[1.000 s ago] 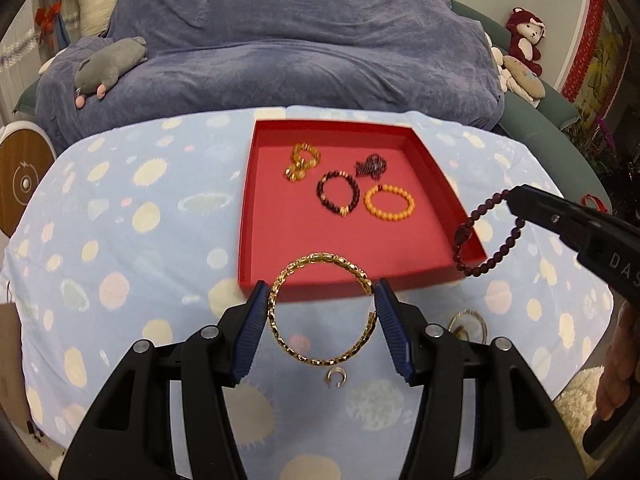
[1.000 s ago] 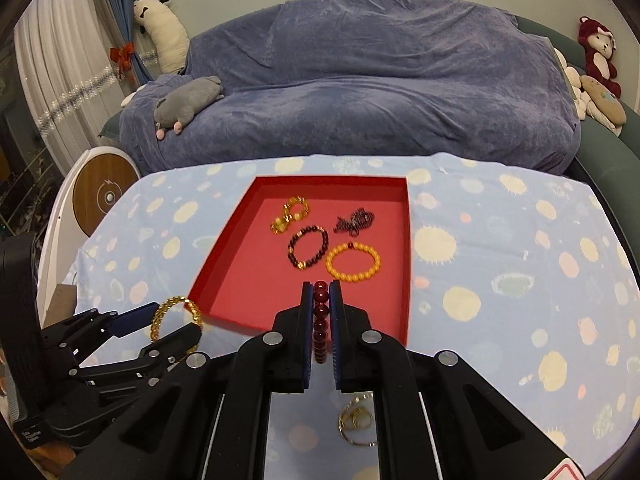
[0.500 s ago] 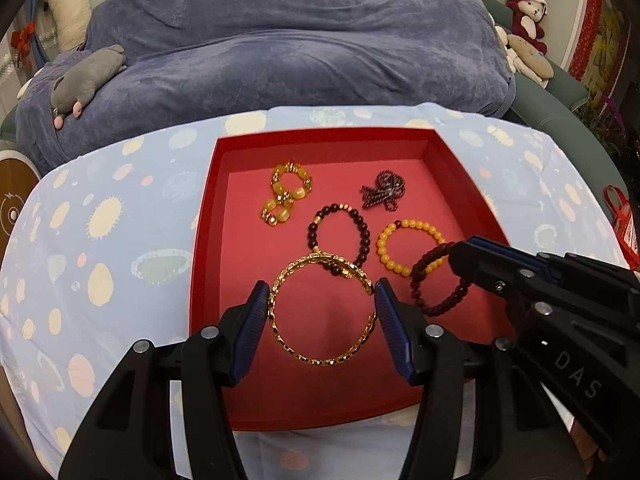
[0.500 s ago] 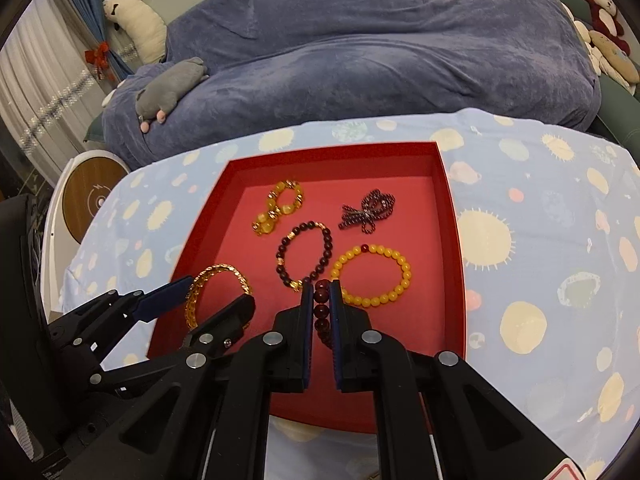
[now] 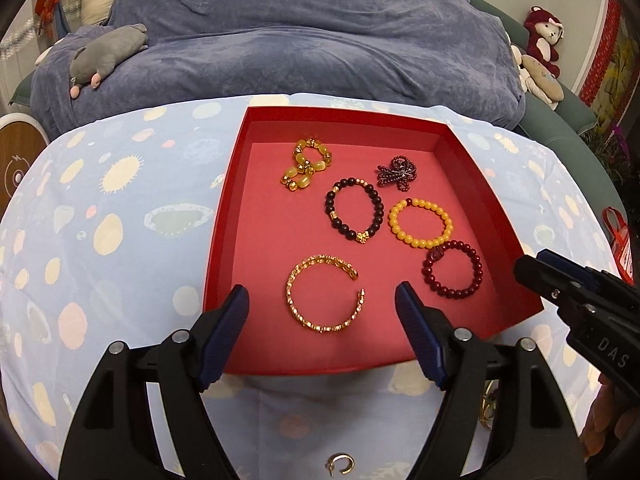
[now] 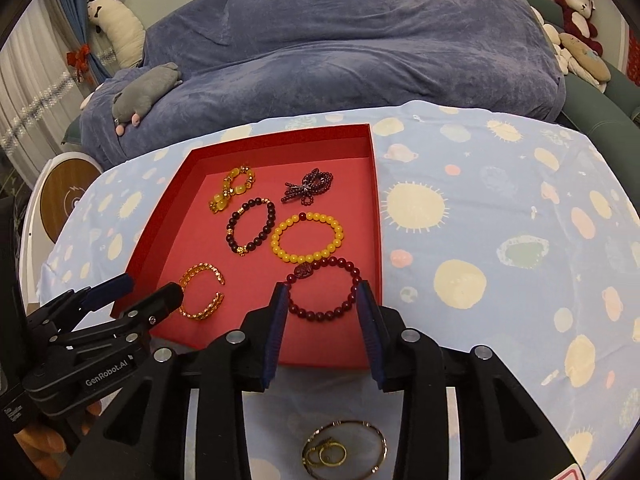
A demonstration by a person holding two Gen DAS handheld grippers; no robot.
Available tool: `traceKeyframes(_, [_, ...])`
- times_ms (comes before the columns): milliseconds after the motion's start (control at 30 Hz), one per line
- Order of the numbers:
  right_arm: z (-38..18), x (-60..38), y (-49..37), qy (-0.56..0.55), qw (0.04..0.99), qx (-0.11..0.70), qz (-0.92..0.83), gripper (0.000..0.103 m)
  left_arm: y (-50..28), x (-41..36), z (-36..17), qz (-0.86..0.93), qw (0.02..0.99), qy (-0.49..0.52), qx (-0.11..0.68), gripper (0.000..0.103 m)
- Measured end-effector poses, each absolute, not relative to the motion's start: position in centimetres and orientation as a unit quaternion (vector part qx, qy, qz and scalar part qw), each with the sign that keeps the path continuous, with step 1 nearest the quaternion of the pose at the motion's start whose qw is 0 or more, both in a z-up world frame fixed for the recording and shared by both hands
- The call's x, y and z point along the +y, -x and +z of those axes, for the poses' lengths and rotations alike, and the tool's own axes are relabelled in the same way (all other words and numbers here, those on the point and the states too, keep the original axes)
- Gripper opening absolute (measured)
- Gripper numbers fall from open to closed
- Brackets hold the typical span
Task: Organize jewelry
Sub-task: 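Carry the bangle and bead bracelet into the red box and open both tools, then move the right tool to the gold bangle holding two rings and grasp it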
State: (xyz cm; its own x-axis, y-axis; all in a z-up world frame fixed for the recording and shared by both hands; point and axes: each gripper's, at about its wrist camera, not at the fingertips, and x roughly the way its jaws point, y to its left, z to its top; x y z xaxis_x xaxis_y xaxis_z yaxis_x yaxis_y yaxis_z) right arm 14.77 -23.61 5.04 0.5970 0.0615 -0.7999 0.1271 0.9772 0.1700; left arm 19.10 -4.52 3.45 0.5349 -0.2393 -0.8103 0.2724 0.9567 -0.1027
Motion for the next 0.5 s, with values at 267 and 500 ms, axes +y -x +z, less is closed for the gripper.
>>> traceKeyframes(267, [5.4,-23.2,-9.1,-0.109,0.883,0.455,-0.024,0.038,-14.8,-3.1,3.8,-0.144,0.871,-0.007,0.47,0.072])
traceKeyframes(500, [3.5,-22.9,-4.8,-0.12,0.867,0.483,-0.028,0.038,-11.1,-1.9,2.5,-0.133,0.862,-0.007,0.488,0.072])
